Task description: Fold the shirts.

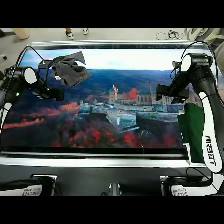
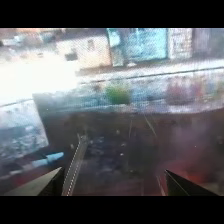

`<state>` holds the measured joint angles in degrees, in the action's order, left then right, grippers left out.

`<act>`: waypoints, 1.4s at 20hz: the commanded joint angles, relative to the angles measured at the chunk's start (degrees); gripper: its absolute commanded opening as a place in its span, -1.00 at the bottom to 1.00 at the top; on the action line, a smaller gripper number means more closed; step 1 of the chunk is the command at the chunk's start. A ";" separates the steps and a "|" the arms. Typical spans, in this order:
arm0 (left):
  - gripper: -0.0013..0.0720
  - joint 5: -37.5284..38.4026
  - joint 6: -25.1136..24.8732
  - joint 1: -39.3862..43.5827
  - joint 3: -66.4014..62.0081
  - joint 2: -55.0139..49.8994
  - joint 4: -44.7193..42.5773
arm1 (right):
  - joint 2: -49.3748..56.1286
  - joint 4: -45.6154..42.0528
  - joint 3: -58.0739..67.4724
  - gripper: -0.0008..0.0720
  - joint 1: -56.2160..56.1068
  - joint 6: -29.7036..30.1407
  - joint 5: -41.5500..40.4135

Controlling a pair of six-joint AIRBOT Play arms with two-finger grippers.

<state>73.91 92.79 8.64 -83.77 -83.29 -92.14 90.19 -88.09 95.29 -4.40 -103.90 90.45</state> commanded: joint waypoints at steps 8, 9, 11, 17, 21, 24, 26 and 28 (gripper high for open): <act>0.74 0.00 0.00 0.00 0.02 -0.02 0.00 | 0.04 0.02 0.07 0.87 -0.04 -0.02 -0.20; 0.74 0.00 0.00 0.02 0.02 -0.02 0.00 | 0.04 0.02 0.07 0.87 -0.04 0.00 -0.20; 0.74 0.00 0.00 0.02 0.02 -0.02 0.00 | 0.04 0.02 0.07 0.87 -0.04 -0.02 -0.42; 0.74 -1.36 0.42 0.04 0.04 -0.35 1.46 | 0.04 -0.02 0.07 0.87 -0.04 0.20 -5.38; 0.75 -9.22 0.59 0.02 -0.04 -2.10 6.78 | 0.07 0.46 0.07 0.87 -0.04 0.20 -6.47; 0.75 -22.32 6.54 -2.56 -7.23 -8.83 7.54 | 0.11 3.06 0.04 0.86 -0.11 0.20 -7.37; 0.75 -19.37 7.72 -6.38 -18.88 -18.78 9.75 | 0.11 4.74 0.04 0.86 -0.11 0.20 -8.79; 0.75 -11.85 10.80 -9.94 -29.62 -29.03 13.03 | 0.11 5.88 0.04 0.86 -0.11 0.20 -9.84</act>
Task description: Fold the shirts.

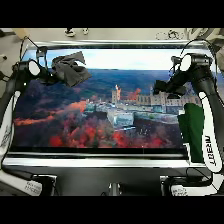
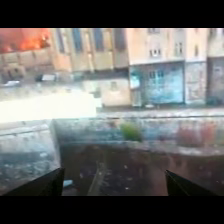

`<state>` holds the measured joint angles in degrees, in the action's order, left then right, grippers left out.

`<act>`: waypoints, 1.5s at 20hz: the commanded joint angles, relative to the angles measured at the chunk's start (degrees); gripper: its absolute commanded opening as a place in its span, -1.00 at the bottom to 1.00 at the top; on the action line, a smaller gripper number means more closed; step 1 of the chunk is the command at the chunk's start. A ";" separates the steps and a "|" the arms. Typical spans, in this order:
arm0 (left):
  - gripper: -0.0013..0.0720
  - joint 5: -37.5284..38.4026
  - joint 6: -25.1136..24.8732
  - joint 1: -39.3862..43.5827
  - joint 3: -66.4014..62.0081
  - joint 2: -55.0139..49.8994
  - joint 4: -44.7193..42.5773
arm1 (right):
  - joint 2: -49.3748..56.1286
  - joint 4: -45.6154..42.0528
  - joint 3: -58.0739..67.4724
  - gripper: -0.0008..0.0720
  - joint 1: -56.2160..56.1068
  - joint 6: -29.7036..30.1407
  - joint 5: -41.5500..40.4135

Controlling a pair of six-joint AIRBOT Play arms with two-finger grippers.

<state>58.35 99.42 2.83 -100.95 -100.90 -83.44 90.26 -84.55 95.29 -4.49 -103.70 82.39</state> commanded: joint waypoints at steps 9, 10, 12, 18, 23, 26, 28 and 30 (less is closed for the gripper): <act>0.70 -5.03 4.07 -6.49 -16.35 -24.15 16.06 | 0.04 5.18 0.04 0.86 -0.02 0.00 -2.84; 0.69 -6.21 4.15 -6.45 -16.35 -24.55 16.06 | 0.04 5.99 0.07 0.86 -0.02 0.02 -2.54; -0.07 -9.09 4.13 -6.45 -16.33 -24.72 16.06 | 0.02 8.76 0.07 0.33 -0.02 1.79 -2.49; -0.89 -11.74 -13.86 -4.72 -16.37 -12.90 23.91 | -0.09 11.69 0.13 0.18 0.00 4.96 -8.02; -0.89 -5.35 -23.32 3.74 -14.21 16.72 18.49 | -3.85 7.10 5.18 0.43 0.04 15.56 -10.03; -0.89 0.57 -18.78 12.26 -4.24 29.49 14.62 | -11.54 5.16 8.81 0.43 0.04 13.94 -4.90; -0.89 2.01 -13.22 19.17 7.13 34.51 10.05 | -17.75 4.17 8.81 0.43 0.04 11.13 0.11; -0.89 -0.50 -6.45 25.49 20.57 36.35 6.36 | -21.68 4.20 8.81 0.43 0.04 9.75 6.99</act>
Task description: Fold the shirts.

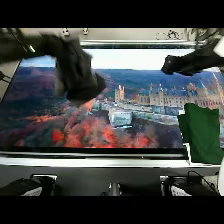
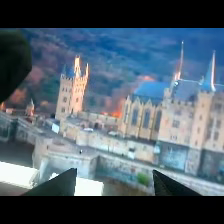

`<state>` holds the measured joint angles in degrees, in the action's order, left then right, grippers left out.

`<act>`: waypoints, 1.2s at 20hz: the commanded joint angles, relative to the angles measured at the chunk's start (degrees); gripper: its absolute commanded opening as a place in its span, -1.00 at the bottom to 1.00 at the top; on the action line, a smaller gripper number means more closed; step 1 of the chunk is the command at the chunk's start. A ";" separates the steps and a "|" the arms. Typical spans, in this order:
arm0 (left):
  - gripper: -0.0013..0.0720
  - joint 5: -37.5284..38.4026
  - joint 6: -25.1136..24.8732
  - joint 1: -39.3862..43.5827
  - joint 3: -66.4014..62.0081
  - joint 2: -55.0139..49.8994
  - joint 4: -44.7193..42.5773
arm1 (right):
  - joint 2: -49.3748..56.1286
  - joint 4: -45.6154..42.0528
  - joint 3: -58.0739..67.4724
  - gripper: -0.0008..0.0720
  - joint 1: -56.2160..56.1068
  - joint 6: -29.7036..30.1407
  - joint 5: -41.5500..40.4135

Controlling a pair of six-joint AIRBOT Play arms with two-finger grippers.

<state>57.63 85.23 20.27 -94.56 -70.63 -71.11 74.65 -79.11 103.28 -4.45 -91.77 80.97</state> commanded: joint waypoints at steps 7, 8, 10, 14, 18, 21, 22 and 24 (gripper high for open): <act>1.00 -9.33 16.68 17.68 33.62 -0.17 1.09 | -3.65 -0.94 0.50 0.74 -0.02 -3.10 15.32; 1.00 -6.40 14.62 14.69 30.45 1.33 -0.66 | -2.36 -0.26 0.31 0.85 -0.07 -3.10 15.47; 1.00 -1.60 10.49 6.43 24.55 4.46 -3.13 | -0.13 3.21 -2.69 0.87 -0.09 -3.08 15.47; 1.00 4.98 7.56 -17.31 24.11 4.52 -7.52 | 1.73 7.02 -17.00 0.86 -2.78 -2.71 11.50; 1.00 4.92 9.27 -36.59 31.85 -3.87 0.39 | 1.77 7.06 -30.27 0.92 -9.97 -1.60 3.13; 1.00 3.52 5.31 -40.39 34.05 -10.91 11.45 | 2.47 7.39 -32.89 0.91 -11.89 -1.60 0.59; 1.00 2.47 4.22 -39.47 34.03 -12.79 13.42 | 2.75 8.11 -32.89 0.91 -11.87 -1.62 0.42; 1.00 0.44 3.67 -36.65 34.03 -15.52 14.62 | 2.78 8.04 -32.89 0.91 -11.76 -1.62 -0.63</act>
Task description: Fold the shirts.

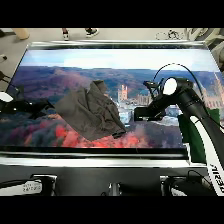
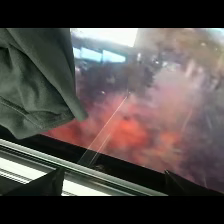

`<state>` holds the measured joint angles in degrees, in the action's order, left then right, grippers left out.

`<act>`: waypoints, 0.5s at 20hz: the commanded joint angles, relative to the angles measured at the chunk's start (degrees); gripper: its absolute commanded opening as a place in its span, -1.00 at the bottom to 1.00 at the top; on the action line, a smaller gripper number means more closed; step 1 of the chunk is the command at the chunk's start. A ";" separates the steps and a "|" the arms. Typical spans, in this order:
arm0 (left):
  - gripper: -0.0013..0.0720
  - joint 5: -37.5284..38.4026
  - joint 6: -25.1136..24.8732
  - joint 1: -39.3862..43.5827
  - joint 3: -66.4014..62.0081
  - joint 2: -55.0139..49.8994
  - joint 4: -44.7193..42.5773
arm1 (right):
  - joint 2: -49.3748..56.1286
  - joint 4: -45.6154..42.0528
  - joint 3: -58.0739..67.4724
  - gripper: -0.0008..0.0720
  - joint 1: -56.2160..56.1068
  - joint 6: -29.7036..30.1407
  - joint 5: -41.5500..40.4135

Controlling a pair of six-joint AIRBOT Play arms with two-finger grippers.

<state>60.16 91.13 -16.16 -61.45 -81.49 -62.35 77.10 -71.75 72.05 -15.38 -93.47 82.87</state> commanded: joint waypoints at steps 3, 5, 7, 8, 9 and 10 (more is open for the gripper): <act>1.00 -3.78 -2.03 3.78 0.90 -7.91 7.02 | 0.35 0.66 -1.68 0.92 -0.85 0.09 -2.47; 1.00 -5.11 -2.01 5.49 0.92 -9.38 7.98 | 0.35 0.66 -1.73 0.96 -0.85 0.09 -2.84; 1.00 -6.73 -2.05 6.75 0.90 -10.45 9.31 | 0.46 1.36 -1.90 0.97 -0.85 0.11 -3.65; 0.78 -7.87 -2.05 7.41 0.90 -10.84 9.49 | 0.79 2.36 -2.38 0.97 -0.85 0.13 -4.00; 0.46 -9.11 -2.05 7.98 0.92 -10.95 9.49 | 1.42 3.67 -3.37 0.97 -0.94 0.24 -4.55; -0.07 -10.27 -2.05 8.48 0.85 -10.93 9.51 | 2.32 5.01 -4.44 0.98 -1.22 0.61 -5.57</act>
<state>53.28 89.21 -9.41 -60.62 -91.35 -53.58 78.19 -69.60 69.28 -16.25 -93.32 79.15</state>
